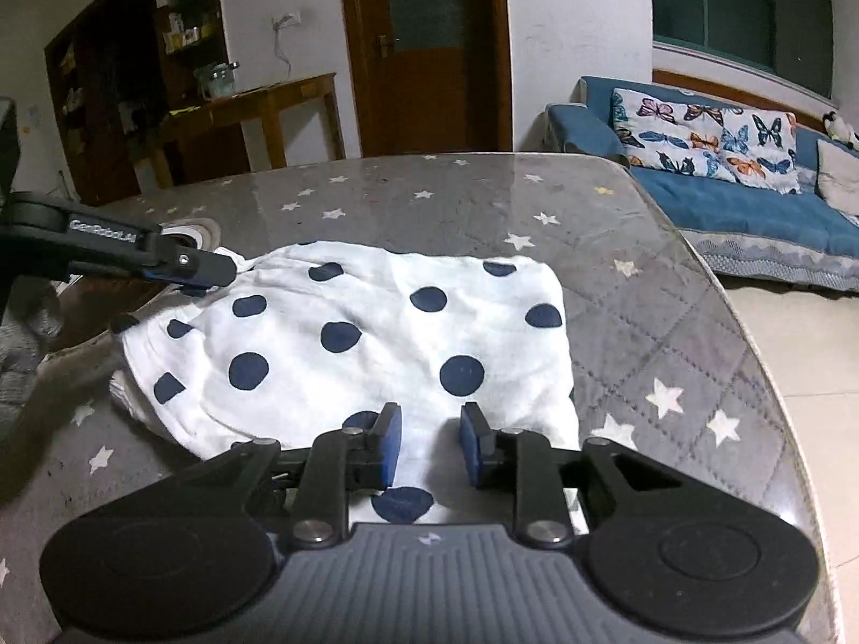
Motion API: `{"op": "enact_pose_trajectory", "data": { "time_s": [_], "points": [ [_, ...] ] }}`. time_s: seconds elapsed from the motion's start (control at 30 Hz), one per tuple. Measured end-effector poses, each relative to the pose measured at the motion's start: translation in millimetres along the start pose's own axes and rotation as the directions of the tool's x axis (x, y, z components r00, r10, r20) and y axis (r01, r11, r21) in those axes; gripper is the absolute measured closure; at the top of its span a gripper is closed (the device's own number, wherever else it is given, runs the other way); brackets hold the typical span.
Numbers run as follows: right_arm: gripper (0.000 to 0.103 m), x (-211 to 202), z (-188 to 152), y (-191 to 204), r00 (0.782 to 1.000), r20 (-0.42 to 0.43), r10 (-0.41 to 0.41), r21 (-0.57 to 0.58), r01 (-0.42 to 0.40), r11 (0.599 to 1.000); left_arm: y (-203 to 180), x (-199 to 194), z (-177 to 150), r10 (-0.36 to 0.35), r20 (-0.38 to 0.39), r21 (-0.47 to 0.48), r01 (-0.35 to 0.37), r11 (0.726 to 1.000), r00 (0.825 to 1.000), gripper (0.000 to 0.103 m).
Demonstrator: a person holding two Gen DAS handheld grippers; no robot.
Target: Fold clothes
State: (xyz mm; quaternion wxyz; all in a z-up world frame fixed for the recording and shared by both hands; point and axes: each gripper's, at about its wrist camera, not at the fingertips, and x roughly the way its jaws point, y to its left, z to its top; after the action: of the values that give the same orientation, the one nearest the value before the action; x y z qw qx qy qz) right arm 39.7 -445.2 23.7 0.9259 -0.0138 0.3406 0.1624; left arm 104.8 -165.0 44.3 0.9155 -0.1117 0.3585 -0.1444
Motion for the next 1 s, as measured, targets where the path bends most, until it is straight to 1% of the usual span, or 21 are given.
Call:
{"op": "enact_pose_trajectory", "data": {
  "time_s": [0.1,0.13,0.23,0.4,0.43,0.53,0.57,0.77,0.8,1.0],
  "points": [
    [0.073,-1,14,3,0.999,0.031,0.006,-0.005,-0.006,1.0,-6,-3,3,0.0,0.013,0.028,0.0,1.0,1.0,0.08],
    [0.068,0,19,4,0.999,0.043,0.008,-0.005,-0.008,1.0,-7,-4,4,0.002,0.015,0.034,-0.002,0.999,1.0,0.08],
    [0.067,11,36,8,0.998,0.064,0.019,0.001,-0.019,1.0,-9,-2,4,0.012,0.012,0.045,-0.012,0.999,1.0,0.079],
    [0.066,42,50,15,0.999,0.045,0.03,0.015,-0.031,0.999,-9,4,1,0.027,0.005,0.06,-0.027,0.998,1.0,0.078],
    [0.064,48,50,16,0.999,0.031,0.027,0.013,-0.027,1.0,-9,4,1,0.026,0.005,0.061,-0.026,0.998,1.0,0.078],
    [0.063,65,48,20,1.0,-0.008,0.018,0.006,-0.018,1.0,-10,3,0,0.026,0.008,0.071,-0.026,0.997,1.0,0.078],
    [0.063,65,46,20,1.0,-0.007,0.015,0.005,-0.015,1.0,-10,2,-1,0.026,0.01,0.075,-0.027,0.997,1.0,0.077],
    [0.053,48,40,25,1.0,0.029,0.013,0.018,-0.013,1.0,-15,-5,-5,0.036,0.024,0.108,-0.038,0.993,0.999,0.074],
    [0.052,45,38,26,0.999,0.031,0.012,0.017,-0.013,1.0,-16,-6,-6,0.038,0.027,0.114,-0.041,0.993,0.999,0.072],
    [0.05,35,23,39,0.999,0.019,0.027,0.0,-0.027,1.0,-17,-12,-12,0.051,0.032,0.131,-0.055,0.99,0.998,0.071]
  ]
}}
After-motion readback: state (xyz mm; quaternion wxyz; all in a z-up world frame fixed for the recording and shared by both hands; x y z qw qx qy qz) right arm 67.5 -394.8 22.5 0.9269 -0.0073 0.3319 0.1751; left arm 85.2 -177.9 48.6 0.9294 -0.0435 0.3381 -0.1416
